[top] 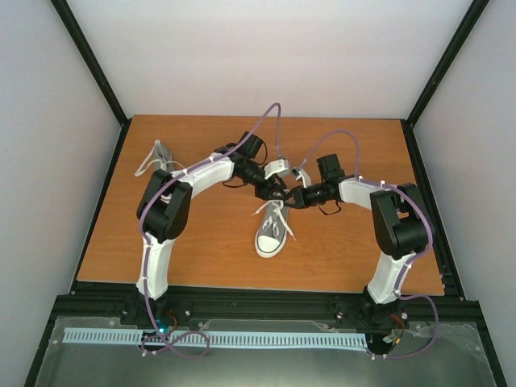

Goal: Tie the shoes
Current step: Tie the shoelace on the shoe.

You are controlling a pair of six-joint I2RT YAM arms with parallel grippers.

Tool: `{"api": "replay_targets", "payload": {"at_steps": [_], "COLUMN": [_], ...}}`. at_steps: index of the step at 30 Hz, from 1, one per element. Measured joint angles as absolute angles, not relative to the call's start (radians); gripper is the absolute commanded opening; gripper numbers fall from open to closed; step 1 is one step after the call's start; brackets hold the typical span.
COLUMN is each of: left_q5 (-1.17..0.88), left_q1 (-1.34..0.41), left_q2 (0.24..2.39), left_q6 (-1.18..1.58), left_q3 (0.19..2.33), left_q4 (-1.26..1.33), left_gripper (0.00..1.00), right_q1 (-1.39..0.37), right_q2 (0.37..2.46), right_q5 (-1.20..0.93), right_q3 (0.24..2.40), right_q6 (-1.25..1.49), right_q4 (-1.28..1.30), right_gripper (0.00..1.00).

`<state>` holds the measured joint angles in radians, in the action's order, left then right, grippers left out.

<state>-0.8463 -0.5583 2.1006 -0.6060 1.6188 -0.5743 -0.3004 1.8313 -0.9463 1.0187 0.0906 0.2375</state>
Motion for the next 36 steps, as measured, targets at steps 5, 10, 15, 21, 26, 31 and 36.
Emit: {"api": "replay_targets", "payload": {"at_steps": [5, 10, 15, 21, 26, 31, 36], "left_q5": [-0.864, -0.882, -0.91, -0.899, -0.884, -0.868, -0.862], "left_q1": [-0.559, -0.557, -0.551, -0.542, -0.522, -0.503, -0.502], "left_q2": [2.123, 2.131, 2.146, 2.147, 2.149, 2.149, 2.164], "left_q6": [-0.588, -0.6, -0.634, -0.659, -0.659, -0.674, -0.669], "left_q3": [1.631, 1.657, 1.698, 1.703, 1.731, 1.737, 1.77], "left_q4": [-0.597, -0.622, -0.682, -0.705, -0.717, -0.73, -0.766], "left_gripper": [0.47, 0.21, 0.01, 0.01, 0.01, 0.09, 0.36], "right_q1": [-0.308, -0.309, -0.307, -0.31, -0.31, -0.31, -0.31], "right_q2": [1.831, 1.827, 1.822, 1.822, 1.822, 1.822, 1.822], "right_q5": [-0.938, -0.933, -0.911, -0.912, -0.912, -0.912, -0.913], "right_q3": [1.021, 1.021, 1.021, 1.021, 1.021, 1.021, 1.031], "right_q6": [0.085, 0.074, 0.071, 0.067, 0.066, 0.066, 0.055], "right_q4": [0.24, 0.249, 0.25, 0.258, 0.258, 0.258, 0.261], "right_gripper": [0.03, 0.03, 0.03, 0.03, 0.03, 0.03, 0.03]}}
